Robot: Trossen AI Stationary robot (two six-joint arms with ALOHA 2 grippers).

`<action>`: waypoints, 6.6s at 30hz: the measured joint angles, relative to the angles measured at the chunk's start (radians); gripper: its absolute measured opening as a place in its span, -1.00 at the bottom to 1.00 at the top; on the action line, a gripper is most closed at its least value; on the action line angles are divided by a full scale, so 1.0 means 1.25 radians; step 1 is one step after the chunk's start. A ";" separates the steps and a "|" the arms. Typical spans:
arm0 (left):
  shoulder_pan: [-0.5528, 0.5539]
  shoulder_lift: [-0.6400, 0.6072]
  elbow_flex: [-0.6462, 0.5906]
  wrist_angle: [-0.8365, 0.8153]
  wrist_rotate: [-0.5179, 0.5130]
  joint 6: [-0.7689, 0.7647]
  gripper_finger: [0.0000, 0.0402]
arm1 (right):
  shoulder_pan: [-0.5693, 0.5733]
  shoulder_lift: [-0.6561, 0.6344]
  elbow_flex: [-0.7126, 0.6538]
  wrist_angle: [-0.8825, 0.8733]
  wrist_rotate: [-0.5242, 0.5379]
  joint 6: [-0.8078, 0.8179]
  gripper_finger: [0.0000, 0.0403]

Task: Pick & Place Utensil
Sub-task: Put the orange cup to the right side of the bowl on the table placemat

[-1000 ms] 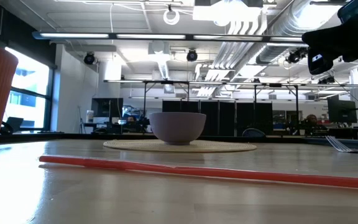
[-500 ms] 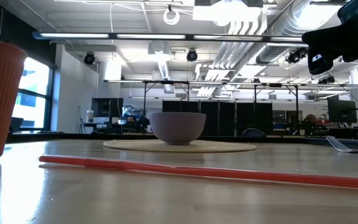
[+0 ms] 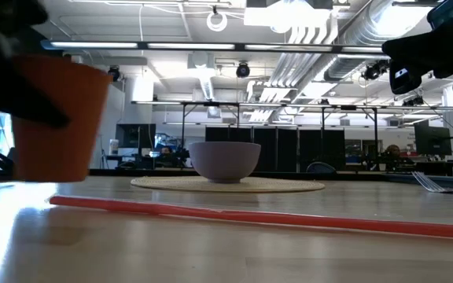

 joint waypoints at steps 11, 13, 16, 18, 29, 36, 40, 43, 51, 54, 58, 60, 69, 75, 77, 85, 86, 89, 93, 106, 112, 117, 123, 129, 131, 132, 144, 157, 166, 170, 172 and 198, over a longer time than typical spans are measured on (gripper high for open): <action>0.280 -0.042 0.006 0.311 0.236 0.401 0.43 | 0.000 0.000 0.000 0.000 0.000 0.000 -0.99; 0.330 -0.036 0.006 0.376 0.287 0.465 0.43 | 0.000 0.000 0.000 0.000 0.000 0.000 -0.98; 0.400 -0.032 0.006 0.436 0.344 0.525 0.43 | 0.000 0.000 0.000 -0.002 0.000 0.000 -0.97; 0.448 -0.032 0.006 0.472 0.403 0.535 0.43 | 0.000 0.000 0.000 -0.001 0.000 0.000 -0.97; 0.561 0.081 0.055 0.530 0.440 0.536 0.43 | 0.000 0.000 0.000 -0.006 -0.010 0.073 -0.96; 0.566 0.177 0.138 0.515 0.405 0.538 0.43 | 0.000 0.000 0.000 -0.006 -0.006 0.123 -0.96; 0.566 0.200 0.152 0.510 0.342 0.540 0.43 | 0.000 0.000 0.000 -0.007 -0.006 0.120 -0.97; 0.566 0.209 0.152 0.511 0.327 0.530 0.43 | 0.000 0.000 0.000 -0.007 -0.006 0.123 -0.97; 0.565 0.254 0.153 0.510 0.306 0.492 0.43 | 0.000 0.000 0.000 0.009 -0.005 0.123 -0.98; 0.565 0.263 0.153 0.512 0.298 0.476 0.43 | 0.000 0.000 0.000 0.035 -0.005 0.109 -0.97; 0.565 0.265 0.153 0.513 0.303 0.474 0.46 | 0.000 0.000 0.000 0.061 -0.006 0.139 -0.98; 0.565 0.265 0.153 0.515 0.315 0.474 0.52 | 0.000 0.000 0.000 0.069 -0.005 0.158 -0.97; 0.565 0.266 0.153 0.507 0.326 0.494 0.95 | 0.000 0.000 0.000 0.067 0.001 0.076 -0.98; 0.565 0.266 0.153 0.505 0.390 0.574 0.89 | 0.000 0.000 0.000 0.067 0.001 0.045 -0.97; 0.565 0.266 0.153 0.493 0.443 0.590 0.88 | 0.000 0.000 0.000 0.067 0.001 0.048 -0.97; 0.565 0.214 0.151 0.371 0.502 0.581 0.88 | 0.000 0.000 0.000 0.067 0.003 0.048 -0.96; 0.565 0.205 0.152 0.359 0.502 0.581 0.88 | 0.000 0.000 0.000 0.067 0.003 0.048 -0.96; 0.565 0.173 0.152 0.317 0.500 0.580 0.88 | 0.000 0.005 0.000 0.067 0.013 0.048 -0.96; 0.563 0.128 0.152 0.239 0.499 0.577 0.88 | 0.000 0.040 0.000 0.069 0.038 0.050 -0.97; 0.428 -0.022 0.152 0.022 0.292 0.516 0.88 | 0.000 0.517 0.000 0.405 0.038 0.044 -0.86; 0.401 -0.042 0.152 -0.061 0.295 0.472 0.88 | 0.000 0.756 0.051 0.534 0.045 0.041 -0.57; 0.402 -0.042 0.152 -0.117 0.299 0.429 0.88 | 0.000 0.929 0.148 0.534 0.082 0.014 -0.26; 0.402 -0.042 0.152 -0.153 0.355 0.409 0.88 | 0.000 1.097 0.249 0.534 0.097 -0.017 0.13; 0.402 -0.042 0.151 -0.185 0.353 0.388 0.88 | -0.002 1.211 0.309 0.532 0.071 -0.063 0.45; 0.402 -0.042 0.151 -0.186 0.355 0.387 0.88 | -0.008 1.236 0.322 0.534 0.075 -0.063 0.52; 0.402 -0.042 0.151 -0.185 0.356 0.387 0.88 | -0.013 1.249 0.328 0.533 0.077 -0.063 0.54; 0.402 -0.042 0.151 -0.184 0.357 0.385 0.88 | -0.068 1.395 0.453 0.534 0.038 -0.057 0.67; 0.402 -0.042 0.151 -0.190 0.358 0.372 0.88 | -0.069 1.511 0.522 0.643 0.000 -0.083 0.78; 0.402 -0.042 0.151 -0.192 0.355 0.368 0.88 | -0.085 1.526 0.521 0.719 -0.052 -0.080 0.84; 0.402 -0.042 0.151 -0.190 0.352 0.368 0.88 | -0.085 1.526 0.533 0.723 -0.071 -0.081 0.84; 0.402 -0.042 0.151 -0.186 0.352 0.367 0.88 | -0.085 1.532 0.543 0.723 -0.078 -0.085 0.84; 0.355 -0.050 0.151 -0.229 0.271 0.336 0.88 | -0.085 1.526 0.609 0.703 -0.076 -0.085 0.57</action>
